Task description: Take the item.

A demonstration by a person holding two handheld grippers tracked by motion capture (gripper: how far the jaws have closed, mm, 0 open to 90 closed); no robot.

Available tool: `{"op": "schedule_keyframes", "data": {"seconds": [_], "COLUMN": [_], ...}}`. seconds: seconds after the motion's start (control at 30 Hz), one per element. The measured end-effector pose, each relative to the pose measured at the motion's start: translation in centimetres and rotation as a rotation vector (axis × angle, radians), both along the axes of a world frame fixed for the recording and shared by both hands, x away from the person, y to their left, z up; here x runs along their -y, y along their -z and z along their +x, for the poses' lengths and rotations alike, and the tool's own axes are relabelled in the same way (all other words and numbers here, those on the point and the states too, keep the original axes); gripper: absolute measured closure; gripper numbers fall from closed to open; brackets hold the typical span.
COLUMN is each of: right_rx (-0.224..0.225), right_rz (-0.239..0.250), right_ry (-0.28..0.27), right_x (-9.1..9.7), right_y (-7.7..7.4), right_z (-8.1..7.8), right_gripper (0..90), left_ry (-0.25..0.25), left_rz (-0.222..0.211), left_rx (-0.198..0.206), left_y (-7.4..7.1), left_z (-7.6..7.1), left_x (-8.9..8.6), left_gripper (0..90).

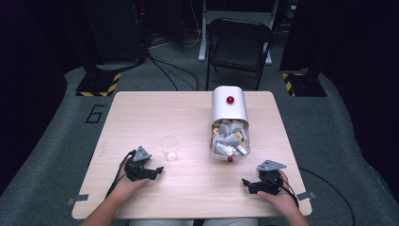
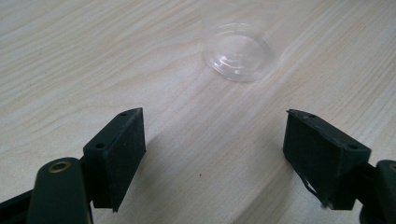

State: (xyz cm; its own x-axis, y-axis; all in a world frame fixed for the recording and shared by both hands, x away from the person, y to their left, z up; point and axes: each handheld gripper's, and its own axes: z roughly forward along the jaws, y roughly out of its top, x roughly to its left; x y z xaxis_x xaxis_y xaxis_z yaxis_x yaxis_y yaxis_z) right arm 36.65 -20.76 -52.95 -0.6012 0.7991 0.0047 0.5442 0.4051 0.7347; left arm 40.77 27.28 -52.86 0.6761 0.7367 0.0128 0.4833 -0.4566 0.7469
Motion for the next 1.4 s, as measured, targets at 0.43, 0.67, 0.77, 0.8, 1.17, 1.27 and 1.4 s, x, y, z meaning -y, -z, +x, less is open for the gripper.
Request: {"op": "schedule_keyframes", "data": {"seconds": [0.43,0.67,0.77,0.8,1.17,1.27,1.4], "right_rx": [0.002,0.002,0.002,0.002,0.003,0.003,0.003], "right_rz": [0.001,0.0,0.0,0.001,-0.001,-0.001,-0.002], "right_ry": [-0.005,-0.002,-0.002,-0.002,-0.002,-0.002,0.0], "right_x": [0.0,0.0,0.0,0.0,0.0,0.0,0.0], "right_y": [0.0,0.0,0.0,0.0,0.0,0.0,0.0], "right_z": [-0.1,-0.1,-0.1,-0.1,-0.1,-0.1,-0.1], "right_gripper": [9.7,9.7,9.7,9.7,9.7,9.8,9.8], "left_ry": [-0.021,-0.015,0.013,0.018,0.029,0.034,0.039], "left_rz": [-0.026,-0.102,-0.105,-0.108,-0.145,-0.151,-0.149], "left_rx": [-0.017,0.001,0.004,0.004,-0.029,-0.023,-0.017], "left_y": [-0.7,-3.3,-4.3,-4.6,-5.9,-6.2,-6.9], "left_z": [-0.1,-0.7,-0.9,-0.9,-1.1,-1.1,-1.1], "left_x": [0.3,0.6,1.1,1.2,2.1,2.1,2.1], "left_gripper": [27.4,28.9,30.4,30.6,34.3,34.4,35.7]}}
